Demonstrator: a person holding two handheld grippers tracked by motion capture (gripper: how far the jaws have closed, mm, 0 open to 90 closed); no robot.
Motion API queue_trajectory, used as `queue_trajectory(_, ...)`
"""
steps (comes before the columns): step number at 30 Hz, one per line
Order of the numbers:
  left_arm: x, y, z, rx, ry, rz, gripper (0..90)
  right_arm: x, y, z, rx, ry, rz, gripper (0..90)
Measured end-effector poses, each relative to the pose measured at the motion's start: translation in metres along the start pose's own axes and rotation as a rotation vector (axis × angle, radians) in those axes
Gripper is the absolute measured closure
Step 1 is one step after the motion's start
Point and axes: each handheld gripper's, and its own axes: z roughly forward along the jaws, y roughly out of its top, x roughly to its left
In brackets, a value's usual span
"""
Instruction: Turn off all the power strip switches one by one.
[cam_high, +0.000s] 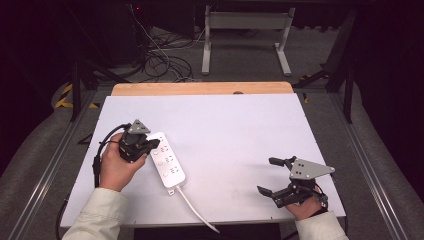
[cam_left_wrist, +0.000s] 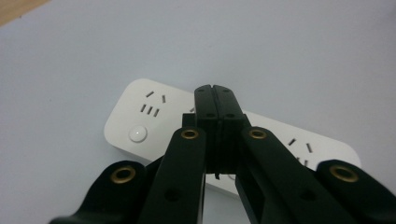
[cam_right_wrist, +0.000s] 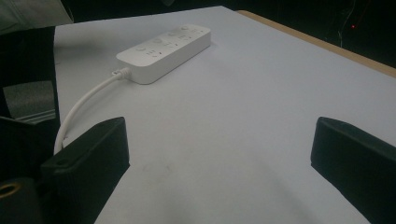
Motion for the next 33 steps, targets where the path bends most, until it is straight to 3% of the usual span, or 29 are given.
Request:
queue_trajectory(4,0.009,-0.004,0.008,0.015,-0.001,-0.025,90.0,0.000,0.000,0.000,0.005,-0.001,-0.001,4.7)
queue_trajectory(6,0.013,-0.006,0.011,0.014,0.008,-0.016,90.0,0.000,0.000,0.000,0.004,-0.001,0.000,4.7)
queue_trajectory(11,0.017,-0.012,0.018,0.017,-0.018,-0.016,90.0,0.000,0.000,0.000,0.001,0.001,-0.001,4.7)
queue_trajectory(15,0.019,-0.015,0.022,0.031,-0.008,-0.006,90.0,0.000,0.000,0.000,0.001,0.001,-0.001,4.7)
queue_trajectory(23,0.018,-0.018,0.027,0.055,-0.038,-0.024,90.0,0.000,0.000,-0.001,0.002,-0.001,0.000,4.7)
queue_trajectory(33,0.016,-0.019,0.030,0.082,-0.031,-0.023,90.0,-0.001,0.000,-0.001,0.003,0.000,0.001,4.7)
